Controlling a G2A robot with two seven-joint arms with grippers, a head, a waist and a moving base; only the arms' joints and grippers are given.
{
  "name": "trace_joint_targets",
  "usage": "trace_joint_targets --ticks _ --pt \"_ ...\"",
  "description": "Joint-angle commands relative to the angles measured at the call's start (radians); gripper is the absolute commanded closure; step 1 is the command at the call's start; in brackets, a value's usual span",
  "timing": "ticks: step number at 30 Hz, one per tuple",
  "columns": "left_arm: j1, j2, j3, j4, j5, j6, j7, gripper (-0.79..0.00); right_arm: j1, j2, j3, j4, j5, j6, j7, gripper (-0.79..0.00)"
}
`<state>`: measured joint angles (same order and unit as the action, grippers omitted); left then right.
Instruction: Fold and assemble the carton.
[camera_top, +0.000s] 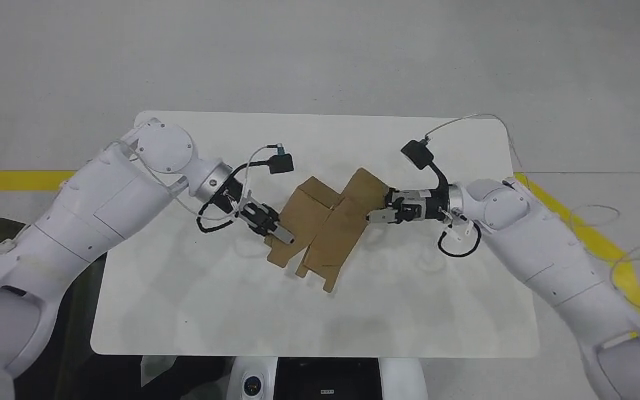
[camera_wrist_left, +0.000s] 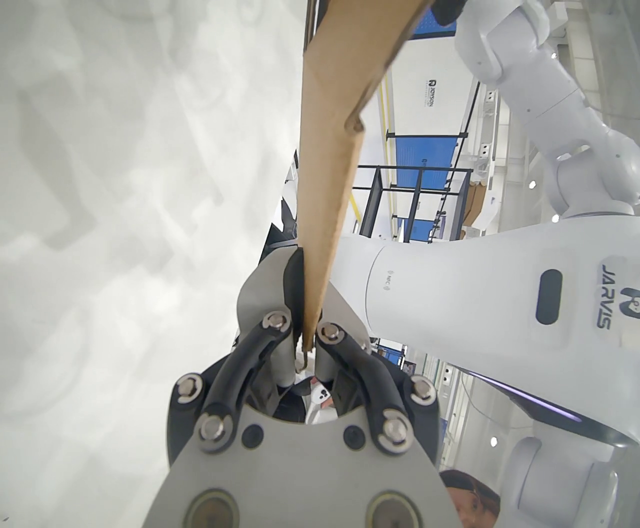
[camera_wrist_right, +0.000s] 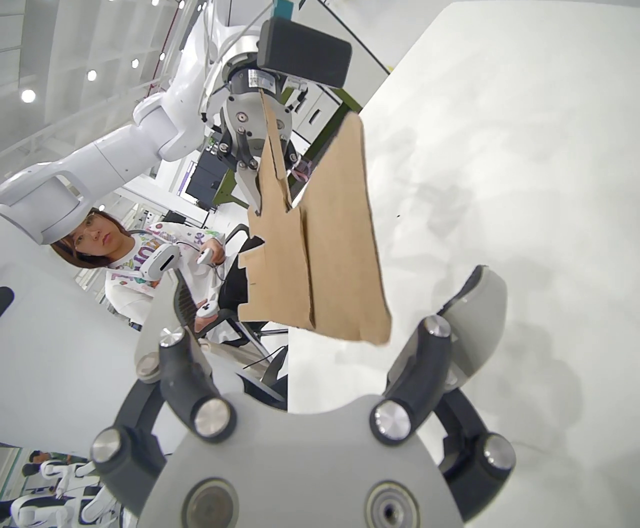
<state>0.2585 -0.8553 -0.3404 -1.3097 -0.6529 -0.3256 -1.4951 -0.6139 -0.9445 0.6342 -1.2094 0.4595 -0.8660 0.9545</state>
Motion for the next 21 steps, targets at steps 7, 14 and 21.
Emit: trace_joint_targets --ticks 7,14,21 --pt "-0.015 -0.007 0.030 0.000 0.016 -0.015 0.015 0.000 0.052 0.029 -0.118 -0.002 0.053 -0.012 -0.012 -0.132" --pt "-0.029 -0.006 0.052 -0.006 0.020 -0.025 0.025 0.000 0.098 0.046 -0.211 -0.001 0.089 -0.044 -0.044 0.000" --pt "-0.042 -0.001 0.071 -0.006 0.019 -0.037 0.037 0.000 0.145 0.057 -0.295 0.008 0.121 -0.087 -0.087 0.000"
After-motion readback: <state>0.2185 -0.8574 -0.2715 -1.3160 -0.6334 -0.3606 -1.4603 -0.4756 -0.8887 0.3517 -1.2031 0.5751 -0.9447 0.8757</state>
